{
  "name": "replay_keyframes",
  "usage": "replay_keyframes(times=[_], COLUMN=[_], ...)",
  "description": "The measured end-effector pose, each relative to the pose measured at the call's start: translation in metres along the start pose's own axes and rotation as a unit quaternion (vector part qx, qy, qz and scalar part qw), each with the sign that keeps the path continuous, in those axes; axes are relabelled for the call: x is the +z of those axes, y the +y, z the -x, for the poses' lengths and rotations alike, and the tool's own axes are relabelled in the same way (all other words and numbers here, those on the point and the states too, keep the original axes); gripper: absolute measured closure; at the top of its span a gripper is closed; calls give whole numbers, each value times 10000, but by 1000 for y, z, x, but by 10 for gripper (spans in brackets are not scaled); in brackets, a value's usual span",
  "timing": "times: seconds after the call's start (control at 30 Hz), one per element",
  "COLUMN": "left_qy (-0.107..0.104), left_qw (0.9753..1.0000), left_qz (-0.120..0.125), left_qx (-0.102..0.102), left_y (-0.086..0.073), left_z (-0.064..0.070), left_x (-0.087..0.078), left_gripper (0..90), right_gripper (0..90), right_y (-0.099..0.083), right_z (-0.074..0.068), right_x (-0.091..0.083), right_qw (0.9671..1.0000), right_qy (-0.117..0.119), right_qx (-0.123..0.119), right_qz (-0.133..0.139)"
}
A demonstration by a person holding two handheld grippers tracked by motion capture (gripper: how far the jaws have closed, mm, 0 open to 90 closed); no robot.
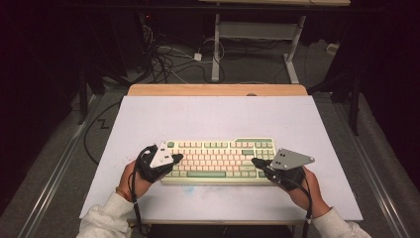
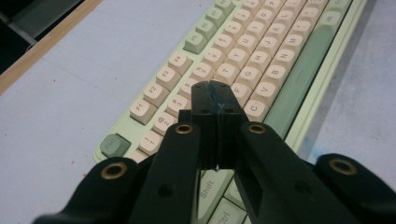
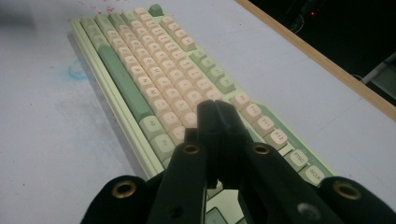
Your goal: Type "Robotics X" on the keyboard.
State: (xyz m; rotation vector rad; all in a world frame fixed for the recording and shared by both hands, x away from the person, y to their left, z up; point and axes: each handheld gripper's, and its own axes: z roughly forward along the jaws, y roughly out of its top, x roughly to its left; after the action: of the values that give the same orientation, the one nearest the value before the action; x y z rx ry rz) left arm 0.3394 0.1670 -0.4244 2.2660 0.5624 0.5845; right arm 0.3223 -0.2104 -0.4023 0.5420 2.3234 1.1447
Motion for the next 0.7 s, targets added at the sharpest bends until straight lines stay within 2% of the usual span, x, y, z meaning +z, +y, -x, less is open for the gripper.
replay_keyframes(times=[0.37, 0.7], left_qy=[-28, -141], left_qw=[10000, 9998], left_qz=[-22, -111], left_qx=[-8, 10], left_y=[-4, -9], left_z=[2, 8], left_x=[-2, -1], left_gripper=[873, 872], right_gripper=[900, 900], right_y=[0, 1], right_z=[-2, -9], right_x=[3, 11], right_qw=[10000, 9998], right_qy=[51, 163], right_qx=[-20, -85], right_qz=[-20, -111])
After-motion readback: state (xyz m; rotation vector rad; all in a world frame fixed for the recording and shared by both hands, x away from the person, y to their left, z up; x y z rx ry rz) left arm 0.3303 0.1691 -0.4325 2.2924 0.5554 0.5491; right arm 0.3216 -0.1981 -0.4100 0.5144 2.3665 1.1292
